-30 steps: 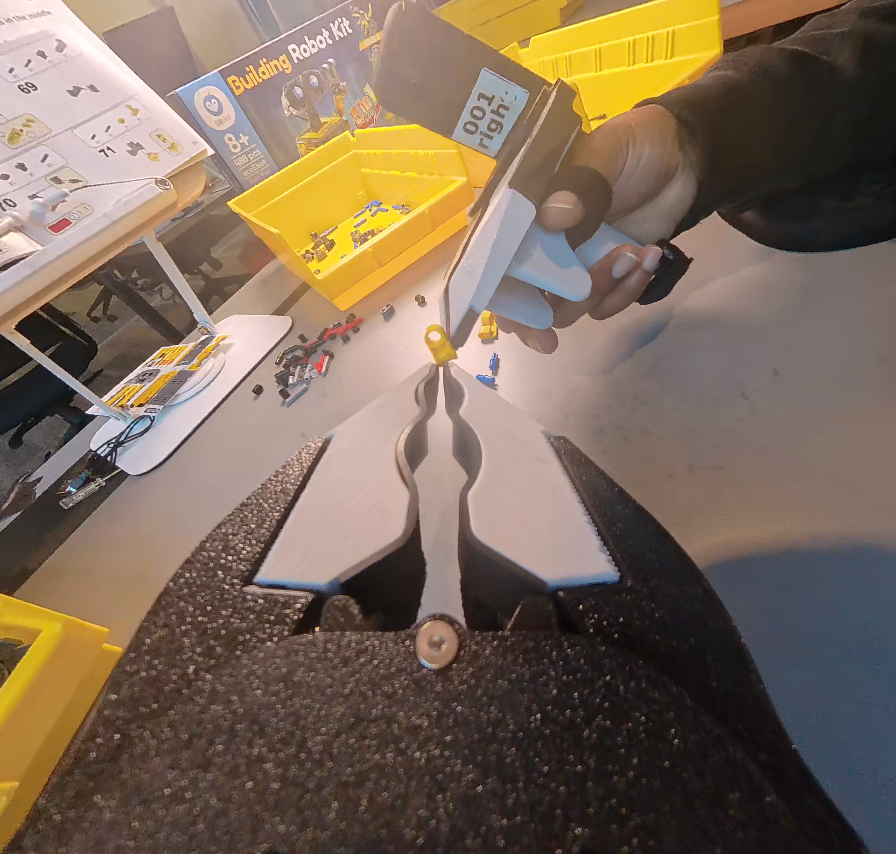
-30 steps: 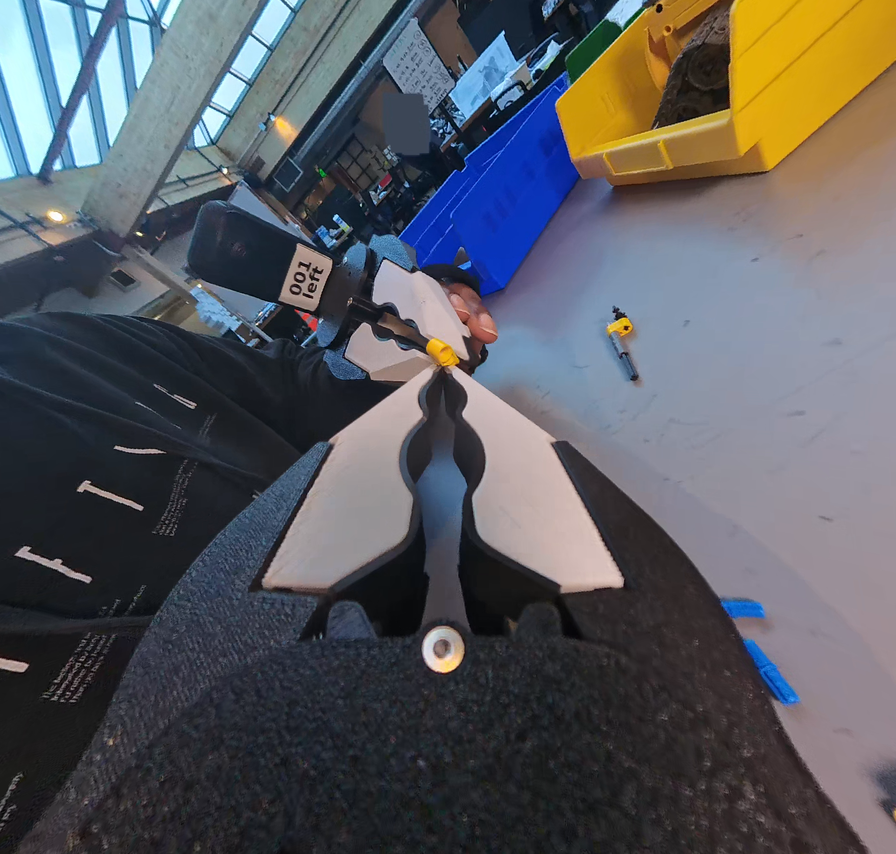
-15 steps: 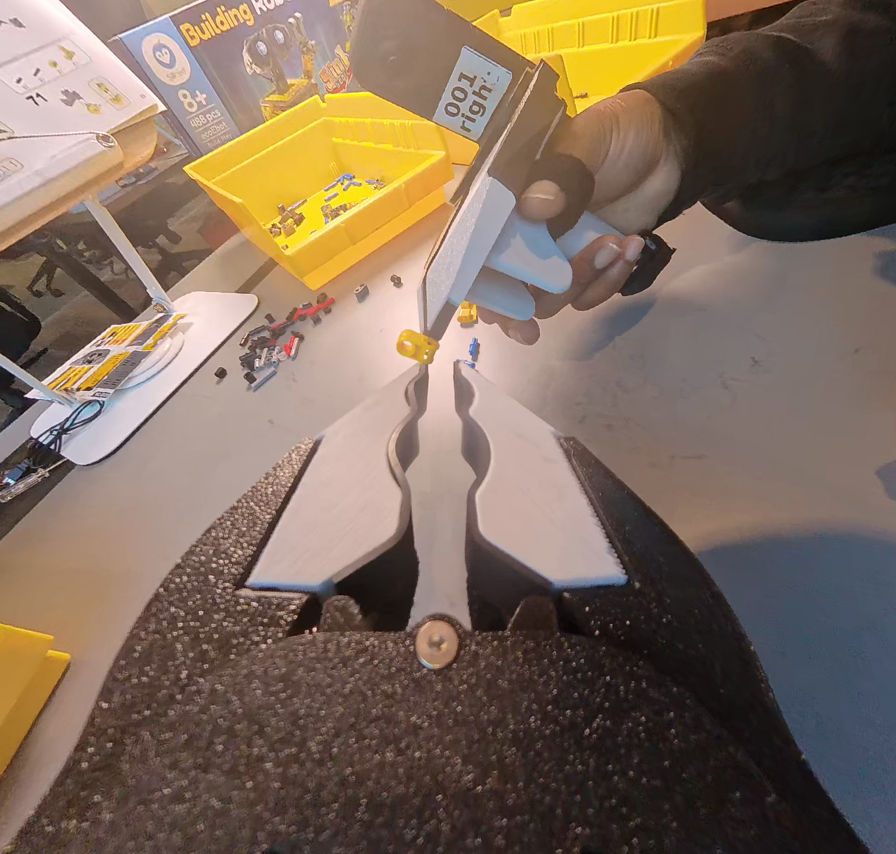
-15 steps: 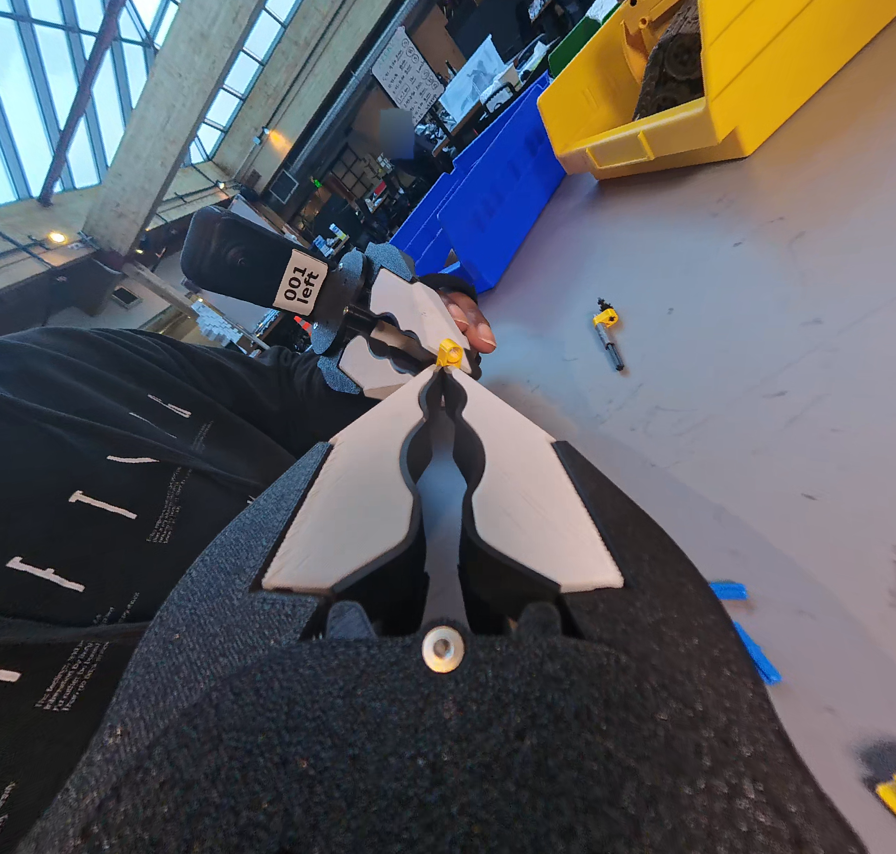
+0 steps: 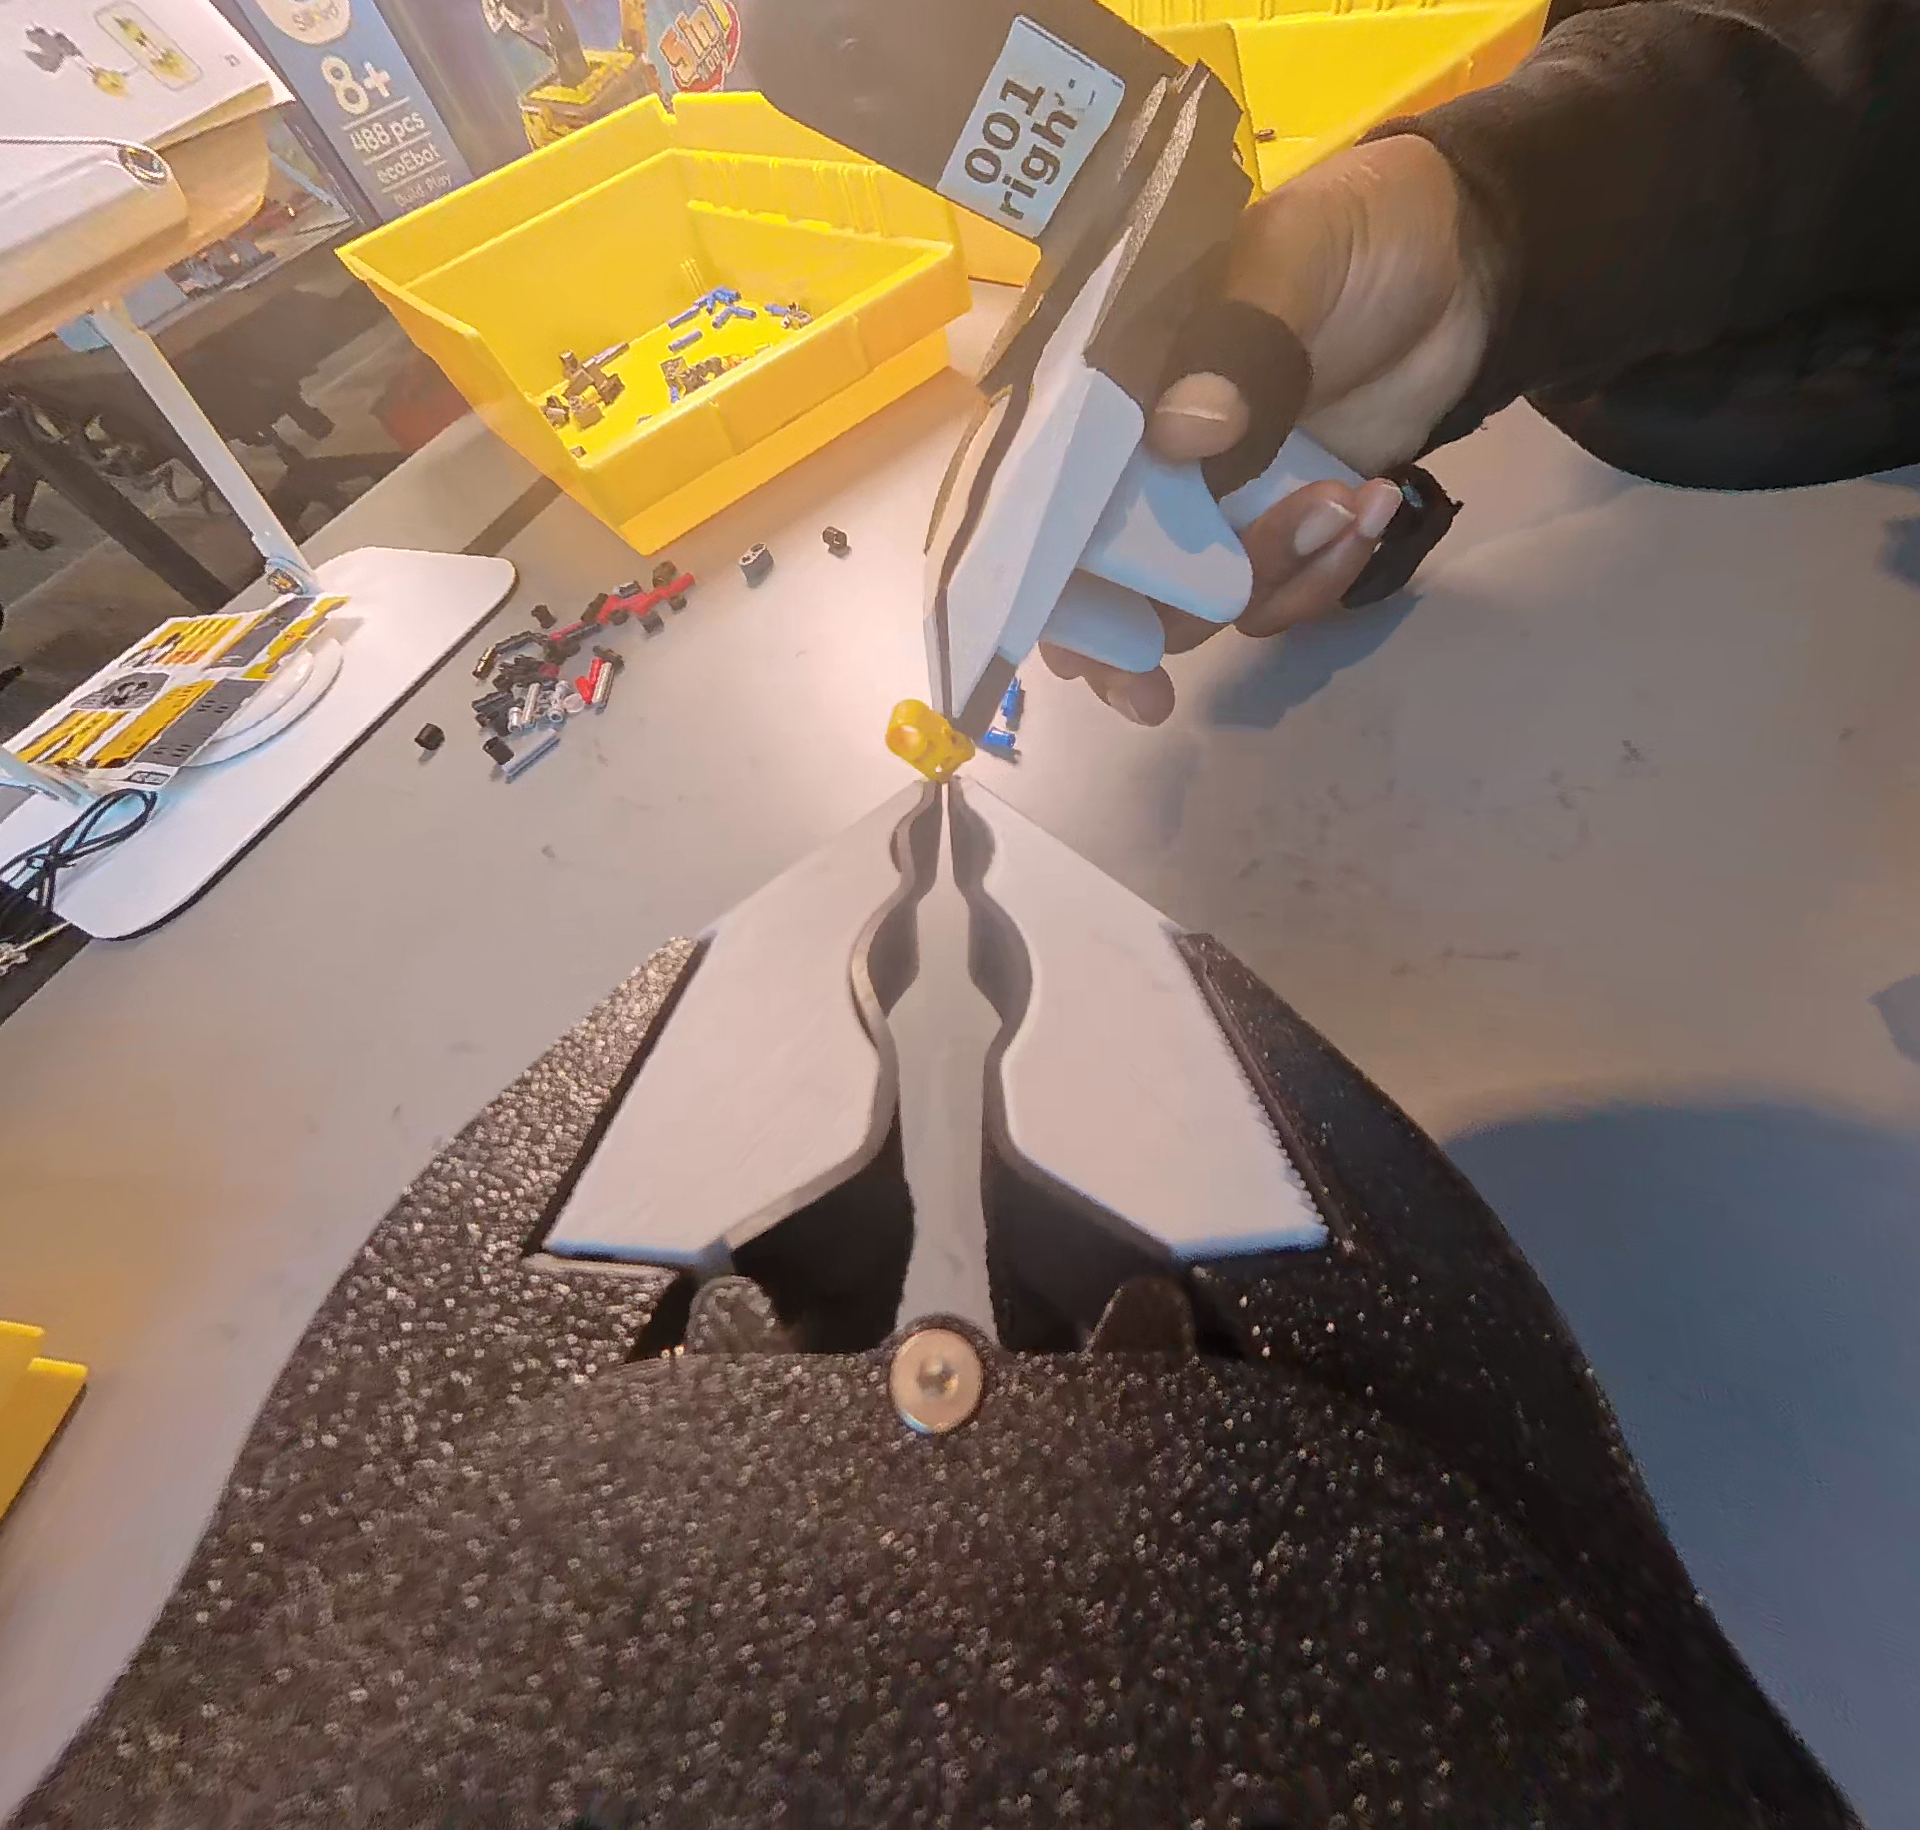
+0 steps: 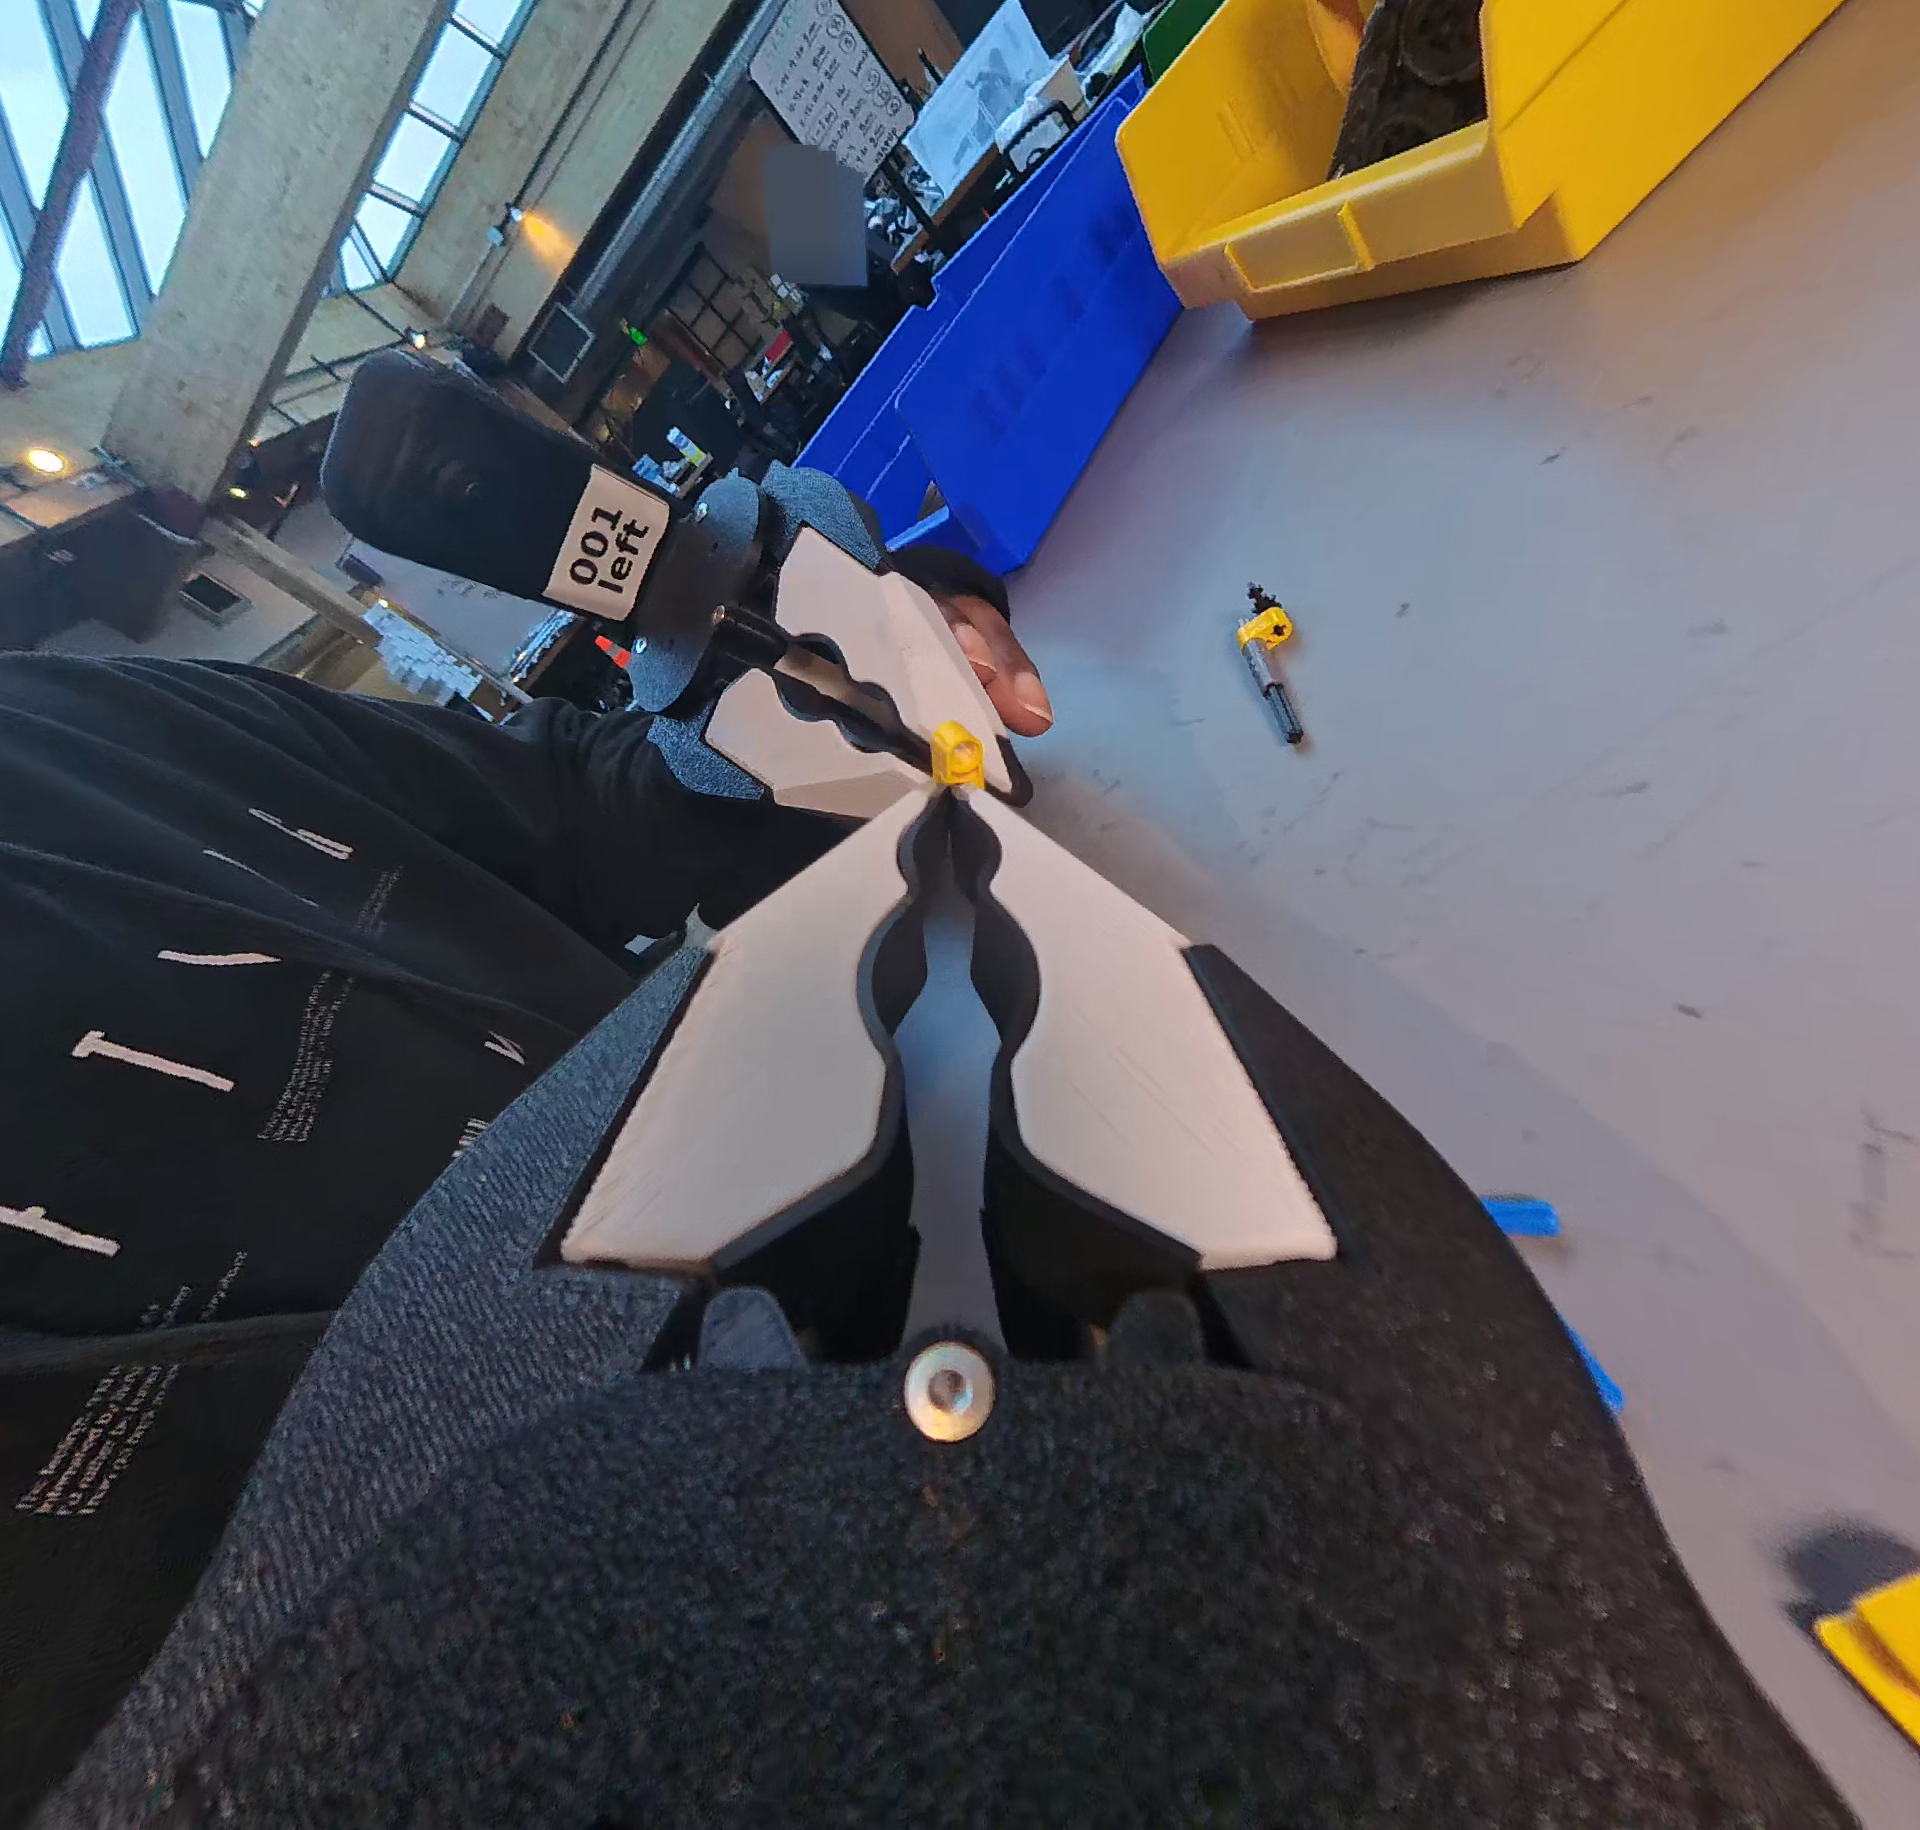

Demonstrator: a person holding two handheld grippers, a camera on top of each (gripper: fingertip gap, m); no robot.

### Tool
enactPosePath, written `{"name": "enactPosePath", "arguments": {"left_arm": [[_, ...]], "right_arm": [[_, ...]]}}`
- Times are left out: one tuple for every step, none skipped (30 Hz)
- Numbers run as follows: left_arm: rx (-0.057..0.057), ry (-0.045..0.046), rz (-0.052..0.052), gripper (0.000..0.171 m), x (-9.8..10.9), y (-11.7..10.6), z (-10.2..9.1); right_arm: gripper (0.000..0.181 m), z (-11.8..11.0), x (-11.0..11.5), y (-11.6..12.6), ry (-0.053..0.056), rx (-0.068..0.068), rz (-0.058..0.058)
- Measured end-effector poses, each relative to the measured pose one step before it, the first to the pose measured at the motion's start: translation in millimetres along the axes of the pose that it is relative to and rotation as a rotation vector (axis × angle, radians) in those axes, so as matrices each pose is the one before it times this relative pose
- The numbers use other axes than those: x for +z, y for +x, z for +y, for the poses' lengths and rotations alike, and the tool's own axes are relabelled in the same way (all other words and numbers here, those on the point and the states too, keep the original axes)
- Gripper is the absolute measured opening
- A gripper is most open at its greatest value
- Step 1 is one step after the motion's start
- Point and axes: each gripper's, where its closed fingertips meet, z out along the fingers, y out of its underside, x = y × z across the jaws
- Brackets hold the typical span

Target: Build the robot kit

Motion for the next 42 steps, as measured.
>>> {"name": "enactPosePath", "arguments": {"left_arm": [[-0.002, -0.00313, 0.005, 0.0, 0.19, 0.58, 0.79], [0.0005, -0.00374, 0.005, 0.0, 0.36, 0.85, 0.79], [0.002, -0.00556, 0.0054, 0.0, 0.63, 1.09, 1.03], [0.0031, -0.00845, 0.0075, 0.0, 0.78, 1.52, 1.45], [0.004, -0.01045, 0.0074, 0.0, 0.89, 1.43, 1.73], [0.004, -0.01148, 0.0059, 0.0, 0.79, 1.14, 1.89], [0.0024, -0.0127, 0.0086, 0.0, 0.84, 1.33, 1.83], [0.0, -0.01174, 0.0139, 0.0, 0.95, 2.09, 1.69], [0.0007, -0.01337, 0.0138, 0.0, 1.31, 2.45, 1.78], [0.0065, -0.02093, 0.0099, 0.0, 1.76, 2.14, 2.94], [0.0124, -0.02957, 0.0071, 0.0, 2.39, 2.22, 4.43], [0.0137, -0.03472, 0.0054, 0.0, 2.94, 2.11, 5.57], [0.0135, -0.03342, 0.0031, 0.0, 2.96, 1.94, 5.55], [0.0119, -0.02951, 0.003, 0.0, 2.76, 1.98, 4.92], [0.0078, -0.02482, 0.0011, 0.0, 2.3, 1.15, 3.97], [0.0051, -0.01815, -0.0032, 0.0, 1.88, 0.2, 3.03], [0.0022, -0.01336, -0.0043, 0.0, 1.45, -0.57, 2.29], [-0.0021, -0.0092, -0.0031, 0.0, 1.02, -0.82, 1.87], [-0.0069, -0.00505, -0.0015, 0.0, 0.77, -1.02, 1.34], [-0.0088, -0.00371, -0.0005, 0.0, 0.48, -1.0, 1.28], [-0.0057, -0.00005, -0.0079, 0.0, -0.14, -1.89, 0.41], [-0.0042, 0.00591, -0.0119, 0.001, -0.91, -2.28, -0.49], [-0.0061, 0.00776, -0.008, 0.002, -1.19, -1.71, -0.93], [-0.0078, 0.00814, -0.0062, 0.005, -1.54, -1.64, -0.87], [-0.0088, 0.01129, -0.0086, 0.008, -1.73, -2.13, -1.33], [-0.0103, 0.01558, -0.007, 0.01, -2.06, -2.14, -2.05], [-0.0139, 0.02027, -0.0047, 0.014, -2.23, -2.23, -2.72], [-0.0192, 0.02411, -0.0069, 0.019, -2.4, -3.04, -3.44], [-0.0224, 0.0255, -0.0055, 0.024, -2.48, -3.11, -3.66], [-0.0245, 0.02604, -0.0032, 0.028, -2.33, -3.06, -3.76], [-0.0264, 0.02727, -0.0038, 0.032, -2.52, -3.29, -3.92], [-0.0269, 0.02764, -0.0029, 0.034, -2.48, -3.21, -3.85], [-0.0256, 0.0263, -0.0027, 0.037, -2.55, -3.21, -3.7], [-0.022, 0.02469, -0.0031, 0.039, -2.27, -3.0, -3.39], [-0.0181, 0.02253, -0.0029, 0.04, -2.08, -2.75, -3.03], [-0.0141, 0.01925, -0.0029, 0.041, -1.78, -2.44, -2.66], [-0.0097, 0.01463, -0.0014, 0.042, -1.62, -1.9, -1.92], [-0.0067, 0.00984, 0.001, 0.043, -1.06, -1.2, -1.13], [-0.0059, 0.00814, 0.0014, 0.044, -0.81, -0.89, -0.87], [-0.0063, 0.008, 0.0026, 0.044, -0.69, -0.5, -0.72], [-0.0074, 0.00559, 0.0051, 0.045, -0.5, 0.01, -0.42], [-0.0079, 0.0029, 0.0032, 0.046, -0.27, -0.28, -0.08]], "right_arm": [[0.0, 1.2, -0.29, 0.6, -0.0093, -0.0014, 0.0023], [0.0, 1.73, -0.19, -0.03, -0.0124, 0.0022, -0.0024], [0.0, 2.32, -0.28, -0.16, -0.0165, 0.0017, -0.0031], [0.0, 2.61, -0.27, 0.42, -0.0184, -0.005, 0.0023], [0.0, 3.09, -0.35, 1.09, -0.0222, -0.0124, 0.0089], [0.0, 4.04, -0.28, 1.65, -0.0297, -0.0179, 0.0144], [0.0, 5.59, 0.18, 2.73, -0.039, -0.0221, 0.0216], [0.0, 6.66, 0.54, 4.38, -0.0446, -0.0281, 0.0354], [0.0, 6.58, 1.07, 4.84, -0.0426, -0.0343, 0.0402], [0.0, 6.2, 1.62, 3.31, -0.04, -0.0331, 0.0329], [0.0, 4.92, 1.92, 1.58, -0.0319, -0.0282, 0.0239], [0.0, 3.77, 2.05, 1.07, -0.0255, -0.0219, 0.0205], [0.0, 3.51, 2.08, 1.07, -0.0249, -0.0205, 0.0205], [0.0, 3.56, 1.92, 1.27, -0.0259, -0.0215, 0.0212], [0.0, 1.25, 1.12, 0.06, -0.0136, -0.0196, 0.0141], [0.0, -0.15, 0.13, -0.6, -0.0058, -0.014, 0.0087], [0.0, 1.09, 0.07, 1.07, -0.0122, -0.0156, 0.015], [0.0, 0.88, -0.18, 1.41, -0.0094, -0.0164, 0.0157], [0.0, 0.04, -0.32, 0.58, -0.0032, -0.011, 0.0083], [0.0, 0.23, -0.27, -0.25, -0.0018, -0.0065, 0.0016], [0.0, 0.14, -0.34, -0.38, -0.0004, -0.0044, -0.0008], [0.0, -0.14, -0.82, -0.66, 0.001, -0.0052, -0.0031], [0.0, -1.07, -1.69, -1.07, 0.0034, -0.0083, -0.0065], [0.003, -2.66, -2.82, -1.26, 0.0087, -0.0108, -0.0067], [0.004, -3.81, -4.17, -0.7, 0.013, -0.0159, -0.0034], [0.005, -4.57, -5.14, 0.72, 0.0161, -0.0198, 0.0062], [0.007, -4.25, -5.83, 2.53, 0.0144, -0.0194, 0.0147], [0.011, -2.93, -5.95, 3.8, 0.0084, -0.0161, 0.0192], [0.015, -1.2, -5.5, 4.54, 0.0009, -0.0139, 0.0217], [0.018, 0.65, -4.86, 5.04, -0.0065, -0.0135, 0.0246], [0.019, 1.82, -4.13, 5.77, -0.0094, -0.0144, 0.0289], [0.022, 2.46, -3.36, 5.43, -0.0128, -0.0145, 0.0286], [0.025, 3.28, -2.57, 4.25, -0.0186, -0.0146, 0.0228], [0.027, 3.48, -1.75, 2.93, -0.0207, -0.0163, 0.017], [0.03, 2.88, -1.26, 2.49, -0.0177, -0.017, 0.0164], [0.032, 2.48, -0.71, 2.01, -0.0151, -0.0145, 0.0139], [0.033, 2.66, 0.02, 0.5, -0.0153, -0.0117, 0.0044], [0.036, 2.58, 0.42, 0.05, -0.0138, -0.0072, 0.0006], [0.039, 2.07, 0.76, 0.25, -0.0096, -0.0034, 0.0018], [0.042, 1.46, 1.01, 0.47, -0.0046, -0.0001, 0.0015], [0.043, 0.71, 0.84, 0.02, 0.0001, 0.001, -0.0024], [0.039, -0.32, 0.53, -0.16, 0.0066, -0.0031, -0.003]]}}
